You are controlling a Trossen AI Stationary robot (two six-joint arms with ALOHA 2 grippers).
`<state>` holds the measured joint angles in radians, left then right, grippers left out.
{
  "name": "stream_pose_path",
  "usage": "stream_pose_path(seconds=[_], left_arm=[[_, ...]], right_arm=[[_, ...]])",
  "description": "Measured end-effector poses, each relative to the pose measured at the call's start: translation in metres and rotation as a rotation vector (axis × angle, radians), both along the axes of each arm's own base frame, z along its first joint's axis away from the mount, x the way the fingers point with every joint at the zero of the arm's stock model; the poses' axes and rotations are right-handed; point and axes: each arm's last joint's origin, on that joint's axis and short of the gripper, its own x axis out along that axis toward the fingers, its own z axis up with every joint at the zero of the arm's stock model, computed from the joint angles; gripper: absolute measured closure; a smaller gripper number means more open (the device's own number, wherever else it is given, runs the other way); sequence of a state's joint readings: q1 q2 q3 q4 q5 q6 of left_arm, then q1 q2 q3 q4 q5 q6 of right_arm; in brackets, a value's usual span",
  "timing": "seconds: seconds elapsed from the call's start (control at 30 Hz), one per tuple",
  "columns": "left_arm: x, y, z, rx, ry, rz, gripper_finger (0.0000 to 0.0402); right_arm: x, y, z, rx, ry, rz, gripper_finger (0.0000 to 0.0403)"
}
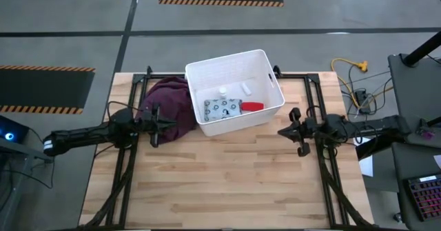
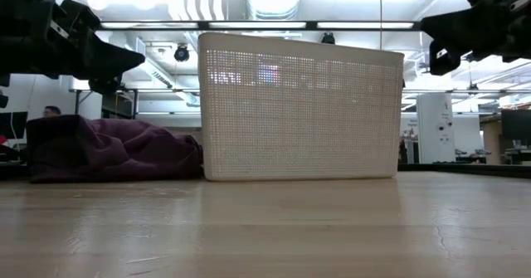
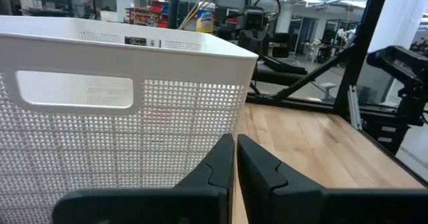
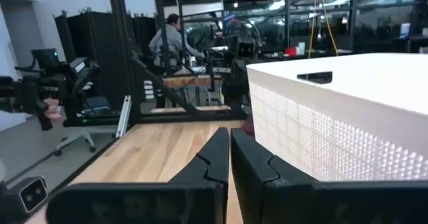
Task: Pick & place medical supplies in basket/bin
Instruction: Return to Home Position
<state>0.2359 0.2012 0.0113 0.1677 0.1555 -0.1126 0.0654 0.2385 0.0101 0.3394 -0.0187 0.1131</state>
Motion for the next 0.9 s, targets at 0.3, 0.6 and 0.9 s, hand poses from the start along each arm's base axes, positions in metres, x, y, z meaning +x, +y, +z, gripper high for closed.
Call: stream_pose_path(seconds=[0.3,0.6,0.9], left_arm=[[0.0,0.0002,0.0006,0.007,-0.007,0.005,0.04],[0.0001,0.0002,-0.0005,0.005,0.003,0.005,0.04],[0.0001,0.0002,-0.0007,0.005,0.004,0.005,0.04]], right_arm=[[-0.0051,-0.0013,-0.0015,-0.009,0.009,-0.036,0.0394],[-0.0052,-0.0018,-0.0029,-0.048,0.021,-0.057,0.0394],[-0.0051,-0.0017,-0.0033,-0.087,0.023,-0.057,0.0394]])
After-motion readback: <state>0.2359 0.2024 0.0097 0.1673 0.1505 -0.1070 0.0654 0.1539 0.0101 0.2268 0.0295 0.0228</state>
